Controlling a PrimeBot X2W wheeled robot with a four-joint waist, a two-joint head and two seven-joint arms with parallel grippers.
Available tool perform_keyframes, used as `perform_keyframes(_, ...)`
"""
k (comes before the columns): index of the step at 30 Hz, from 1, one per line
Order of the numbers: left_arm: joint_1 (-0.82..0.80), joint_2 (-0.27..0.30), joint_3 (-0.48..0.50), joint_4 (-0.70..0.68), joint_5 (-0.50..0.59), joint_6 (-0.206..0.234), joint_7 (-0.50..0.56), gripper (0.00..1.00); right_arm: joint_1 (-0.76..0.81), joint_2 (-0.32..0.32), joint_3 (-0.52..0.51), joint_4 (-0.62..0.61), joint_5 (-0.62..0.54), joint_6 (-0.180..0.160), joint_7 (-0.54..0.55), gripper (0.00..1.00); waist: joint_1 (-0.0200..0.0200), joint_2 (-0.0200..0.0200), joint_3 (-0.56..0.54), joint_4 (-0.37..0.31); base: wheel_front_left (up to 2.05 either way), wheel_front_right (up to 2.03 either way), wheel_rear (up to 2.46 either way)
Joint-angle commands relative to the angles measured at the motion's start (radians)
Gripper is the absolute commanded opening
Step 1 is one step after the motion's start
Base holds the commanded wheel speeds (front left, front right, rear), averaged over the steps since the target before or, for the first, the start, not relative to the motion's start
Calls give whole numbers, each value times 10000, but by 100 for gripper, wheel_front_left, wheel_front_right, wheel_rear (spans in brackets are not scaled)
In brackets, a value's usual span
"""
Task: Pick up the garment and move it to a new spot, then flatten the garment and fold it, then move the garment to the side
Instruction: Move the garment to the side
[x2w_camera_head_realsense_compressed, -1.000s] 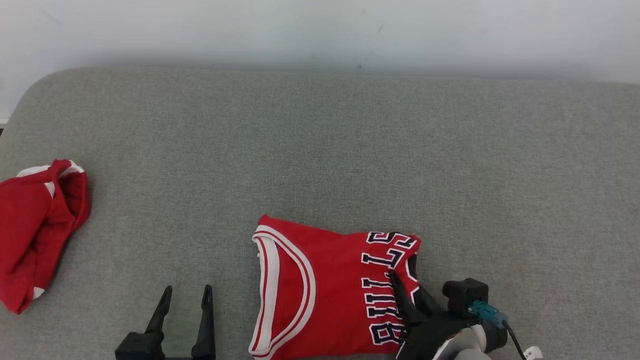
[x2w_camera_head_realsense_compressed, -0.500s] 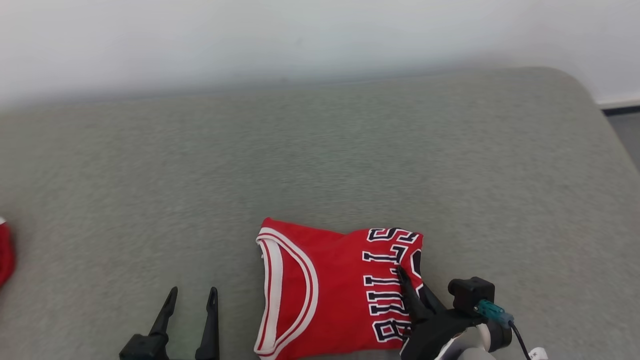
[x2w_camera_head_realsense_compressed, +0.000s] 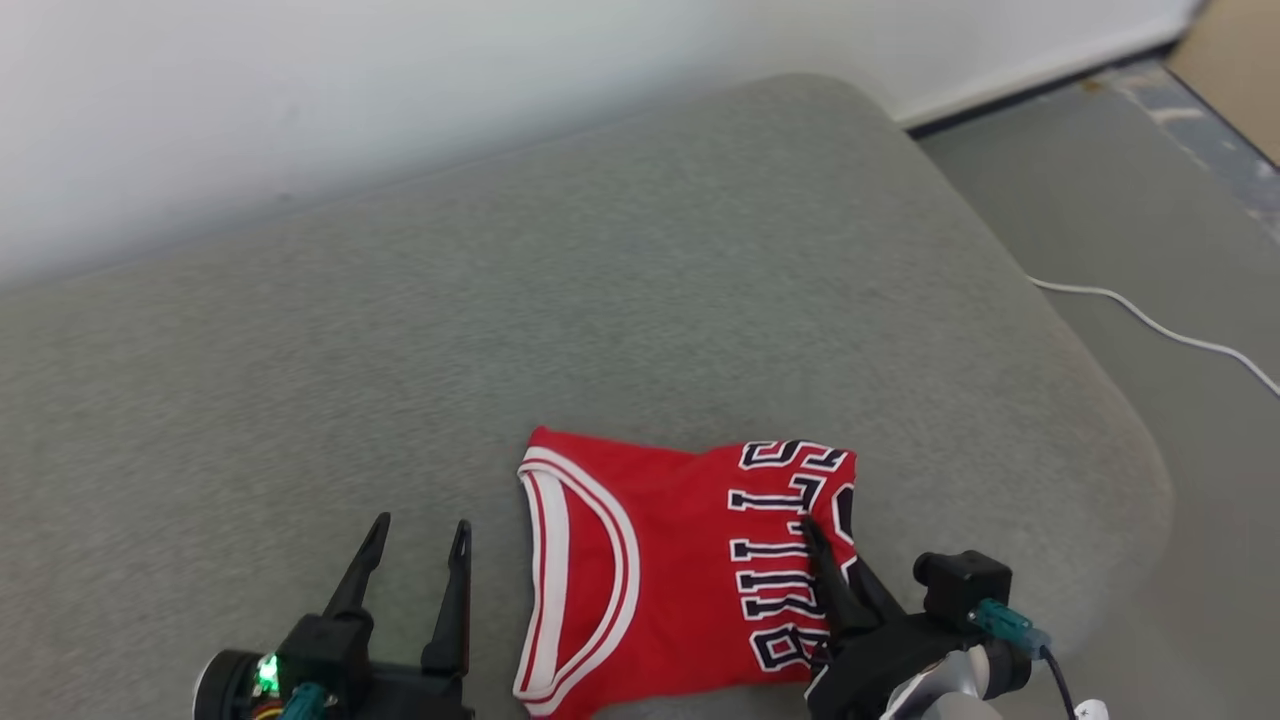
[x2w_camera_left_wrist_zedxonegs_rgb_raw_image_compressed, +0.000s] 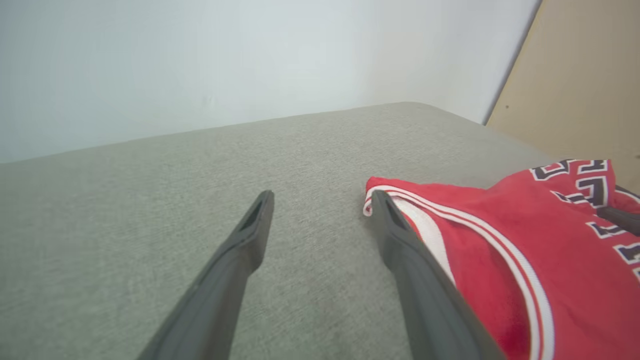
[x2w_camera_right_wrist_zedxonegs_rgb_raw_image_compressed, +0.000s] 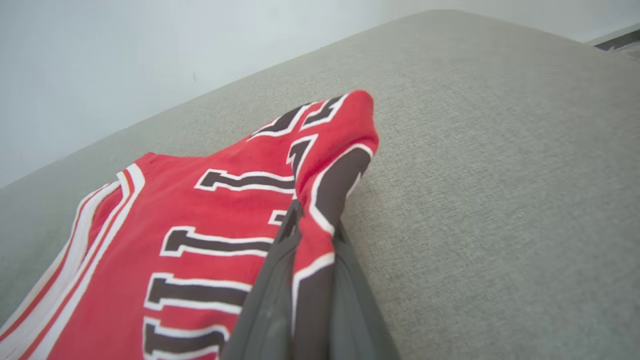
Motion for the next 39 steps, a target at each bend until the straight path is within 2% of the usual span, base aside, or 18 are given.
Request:
perform_keyframes(1, -166, 58, -41, 59, 69, -57, -30, 100, 65, 12, -75, -131, 77, -29, -9, 0, 0, -1, 536, -942, 0, 0, 0)
perform_keyframes(9, -619, 258, -380, 176, 90, -62, -30, 100, 115, 14, -116, -690, 181, -29, -8, 0, 0, -1, 978, -997, 0, 0, 0)
perform_keyframes(14, -550, 358, -67, -195, 93, -52, -30, 100, -367, 17, 237, -848, 234, -29, -6, 0, 0, -1, 1301, -920, 0, 0, 0)
perform_keyframes(19, -759, 458, -139, -434, 245, -52, -30, 100, -1322, 15, -314, -697, -264, -29, -8, 0, 0, -1, 1902, -197, 0, 0, 0)
perform_keyframes(25, -1152, 685, -279, -544, 424, -53, -30, 100, -3101, -14, -1936, 43, -1445, -29, -7, 0, 0, -1, 2746, 774, 0, 0, 0)
perform_keyframes(28, -1387, 815, -325, -619, 522, -54, -30, 100, -4070, -261, -2813, 607, -2015, -29, -5, 0, 0, -1, 3226, 1184, 0, 0, 0)
perform_keyframes(29, -1387, 815, -325, -619, 522, -54, -30, 100, -4070, -261, -2813, 607, -2015, -29, -5, 0, 0, -1, 3226, 1184, 0, 0, 0)
perform_keyframes(32, -1700, 984, -203, -713, 589, -40, -22, 100, -5233, -778, -4081, 1386, -2877, -29, -7, 0, 0, -1, 3744, 1621, 0, 0, 0)
perform_keyframes(39, -1971, 1068, -218, -739, 700, -28, 19, 100, -6436, -2127, -6324, 2695, -5008, -29, -7, 0, 0, -1, 4068, 2145, 0, 0, 0)
